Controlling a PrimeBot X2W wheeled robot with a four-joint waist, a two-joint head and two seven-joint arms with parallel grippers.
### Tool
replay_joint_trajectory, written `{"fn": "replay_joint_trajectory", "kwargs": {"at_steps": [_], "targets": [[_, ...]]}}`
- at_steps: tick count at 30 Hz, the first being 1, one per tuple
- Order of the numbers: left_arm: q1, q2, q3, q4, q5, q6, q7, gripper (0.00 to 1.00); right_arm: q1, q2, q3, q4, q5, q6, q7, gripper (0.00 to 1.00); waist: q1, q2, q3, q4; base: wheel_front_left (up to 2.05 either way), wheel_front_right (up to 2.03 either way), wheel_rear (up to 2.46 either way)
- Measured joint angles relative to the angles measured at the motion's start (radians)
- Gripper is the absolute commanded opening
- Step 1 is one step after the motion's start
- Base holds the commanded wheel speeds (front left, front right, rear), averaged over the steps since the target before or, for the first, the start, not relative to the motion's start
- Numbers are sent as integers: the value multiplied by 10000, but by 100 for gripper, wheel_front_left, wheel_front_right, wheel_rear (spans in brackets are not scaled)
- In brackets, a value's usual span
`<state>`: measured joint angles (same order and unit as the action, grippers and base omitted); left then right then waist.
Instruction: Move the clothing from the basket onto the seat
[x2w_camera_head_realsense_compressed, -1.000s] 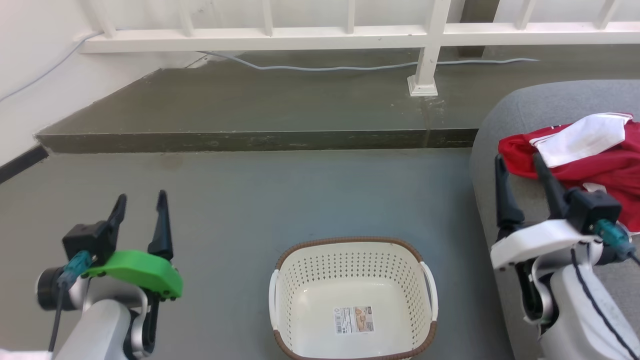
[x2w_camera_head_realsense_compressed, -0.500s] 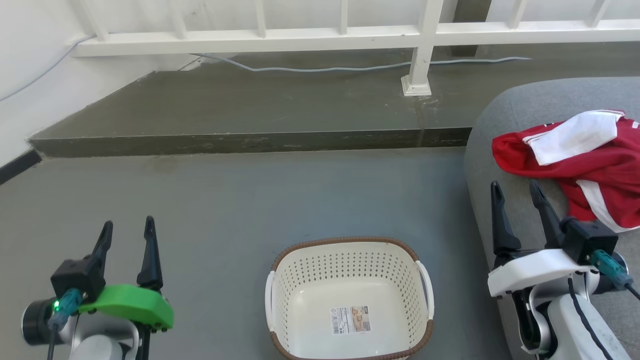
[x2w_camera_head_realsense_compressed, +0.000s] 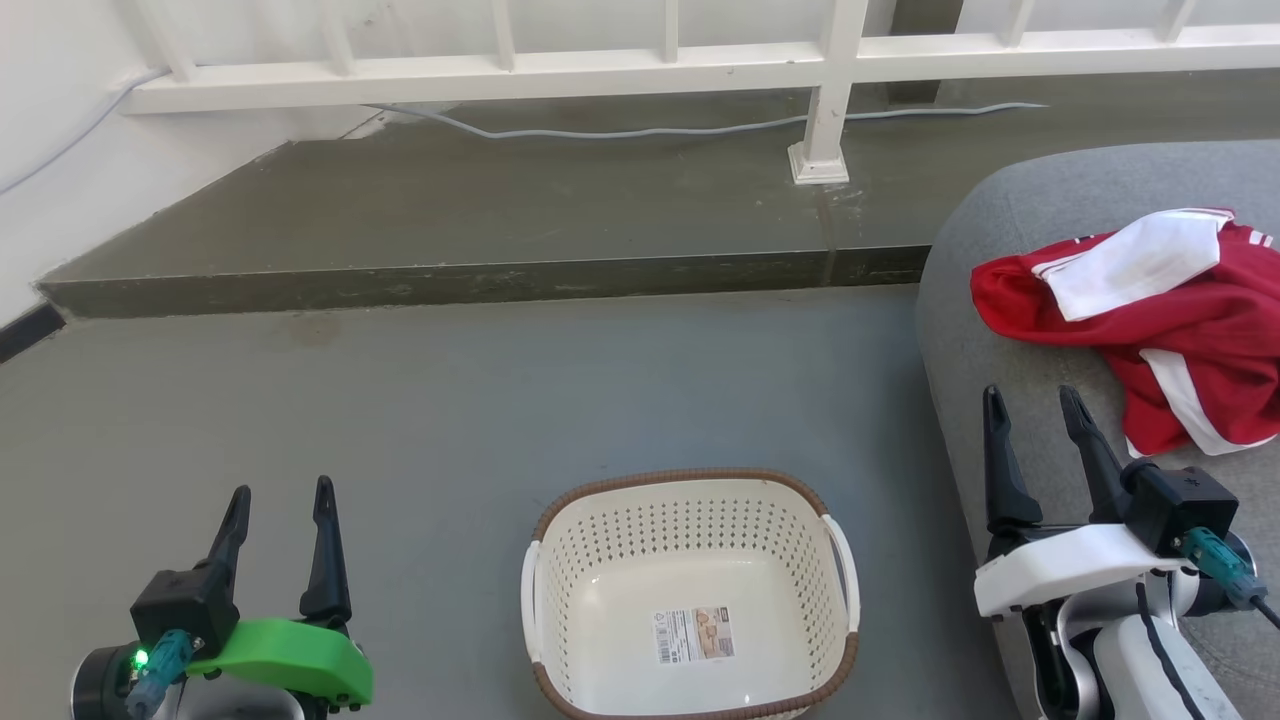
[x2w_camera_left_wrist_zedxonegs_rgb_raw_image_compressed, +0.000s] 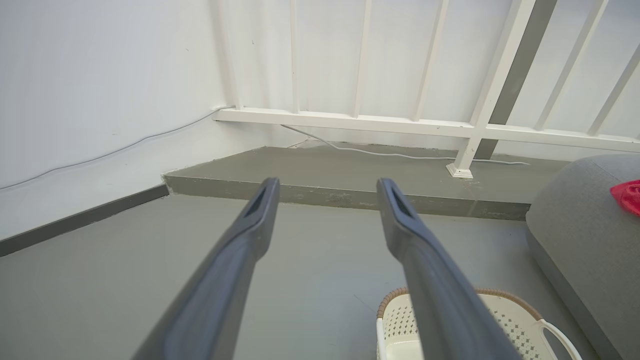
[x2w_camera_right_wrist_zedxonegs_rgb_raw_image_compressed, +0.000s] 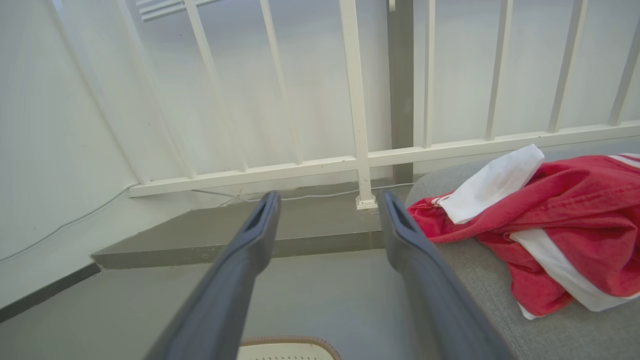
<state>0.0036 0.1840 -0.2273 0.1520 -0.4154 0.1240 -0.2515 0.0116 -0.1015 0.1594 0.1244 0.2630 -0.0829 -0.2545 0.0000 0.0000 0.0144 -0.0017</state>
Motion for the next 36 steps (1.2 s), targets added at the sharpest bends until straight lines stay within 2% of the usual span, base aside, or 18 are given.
{"fn": "replay_joint_trajectory", "kwargs": {"at_steps": [10,28,29,36], "targets": [[190,-105,102,-374,247,0,0,100,29,48,13,-224,-10,-159,0,100,0,0,8,-94,0,0,0],[599,-224,280,-750,853,0,48,100,202,58,15,-464,-12,-173,2,100,0,0,-25,-133,0,0,0],[601,-228,284,-759,855,0,107,0,211,59,15,-472,-12,-173,2,0,0,0,-28,-133,0,0,0],[744,-479,169,-259,713,-17,136,0,581,157,92,35,40,-144,12,0,0,0,-29,-134,0,0,0]]}}
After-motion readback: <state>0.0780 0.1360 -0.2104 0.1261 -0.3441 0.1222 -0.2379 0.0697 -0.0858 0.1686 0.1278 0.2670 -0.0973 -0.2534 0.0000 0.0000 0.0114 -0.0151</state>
